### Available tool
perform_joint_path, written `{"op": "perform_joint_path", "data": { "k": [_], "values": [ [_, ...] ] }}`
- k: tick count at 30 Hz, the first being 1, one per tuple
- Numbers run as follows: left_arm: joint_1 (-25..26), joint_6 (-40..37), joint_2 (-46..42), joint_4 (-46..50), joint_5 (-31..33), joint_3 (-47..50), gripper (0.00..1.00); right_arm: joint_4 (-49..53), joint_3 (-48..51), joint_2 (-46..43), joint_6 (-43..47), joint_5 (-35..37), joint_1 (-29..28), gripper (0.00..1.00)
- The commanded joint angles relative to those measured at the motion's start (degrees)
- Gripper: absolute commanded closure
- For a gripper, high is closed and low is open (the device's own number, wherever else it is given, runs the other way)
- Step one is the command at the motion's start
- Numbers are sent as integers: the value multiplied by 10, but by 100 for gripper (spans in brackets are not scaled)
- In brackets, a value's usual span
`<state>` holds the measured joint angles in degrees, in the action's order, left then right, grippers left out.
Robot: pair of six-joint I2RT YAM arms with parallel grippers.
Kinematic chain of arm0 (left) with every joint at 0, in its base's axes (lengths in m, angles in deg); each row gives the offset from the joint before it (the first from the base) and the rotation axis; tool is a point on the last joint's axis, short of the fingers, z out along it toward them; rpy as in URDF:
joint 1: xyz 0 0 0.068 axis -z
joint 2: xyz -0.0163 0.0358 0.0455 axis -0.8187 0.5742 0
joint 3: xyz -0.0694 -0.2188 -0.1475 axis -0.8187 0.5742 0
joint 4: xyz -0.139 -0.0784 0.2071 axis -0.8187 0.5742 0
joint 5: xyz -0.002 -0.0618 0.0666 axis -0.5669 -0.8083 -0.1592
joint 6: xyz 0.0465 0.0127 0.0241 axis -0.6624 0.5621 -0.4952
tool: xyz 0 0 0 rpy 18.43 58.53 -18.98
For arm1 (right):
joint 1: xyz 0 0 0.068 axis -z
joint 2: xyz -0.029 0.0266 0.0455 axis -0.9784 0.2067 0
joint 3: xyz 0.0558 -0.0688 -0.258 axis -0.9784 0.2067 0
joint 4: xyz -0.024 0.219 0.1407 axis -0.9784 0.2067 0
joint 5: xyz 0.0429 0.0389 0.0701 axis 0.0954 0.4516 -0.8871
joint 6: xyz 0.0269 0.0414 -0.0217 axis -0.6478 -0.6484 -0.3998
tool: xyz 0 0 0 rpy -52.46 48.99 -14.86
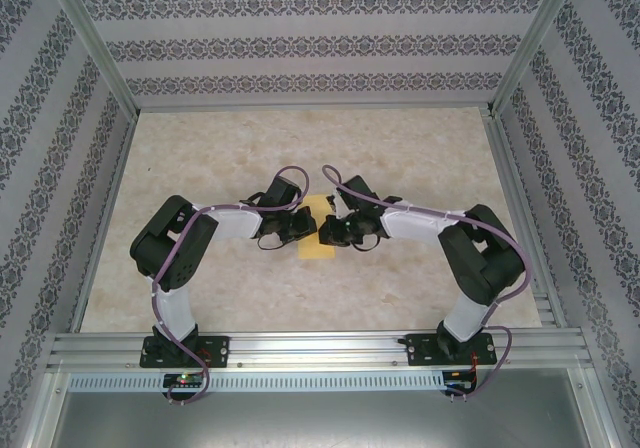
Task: Fold a paper plane with a square sheet of paper (pick it up from the middle)
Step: Fold the triangle a second time at the center of the table.
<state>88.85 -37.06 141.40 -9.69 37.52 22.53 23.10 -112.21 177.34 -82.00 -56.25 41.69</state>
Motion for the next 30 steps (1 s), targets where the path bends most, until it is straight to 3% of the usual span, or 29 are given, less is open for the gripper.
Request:
{"op": "perform_joint_path", "data": {
  "k": [1, 10, 22, 30],
  "values": [
    [9, -9, 52, 87, 51, 22, 95, 11, -21, 36, 15, 5, -5, 90],
    [9, -6, 51, 92, 58, 24, 95, 31, -11, 61, 34, 17, 5, 91],
    [9, -6, 50, 90, 63, 27, 95, 2, 146, -30, 25, 8, 21, 92],
    [10, -8, 45, 89, 53, 22, 95, 13, 49, -57, 24, -2, 19, 91]
  ]
}}
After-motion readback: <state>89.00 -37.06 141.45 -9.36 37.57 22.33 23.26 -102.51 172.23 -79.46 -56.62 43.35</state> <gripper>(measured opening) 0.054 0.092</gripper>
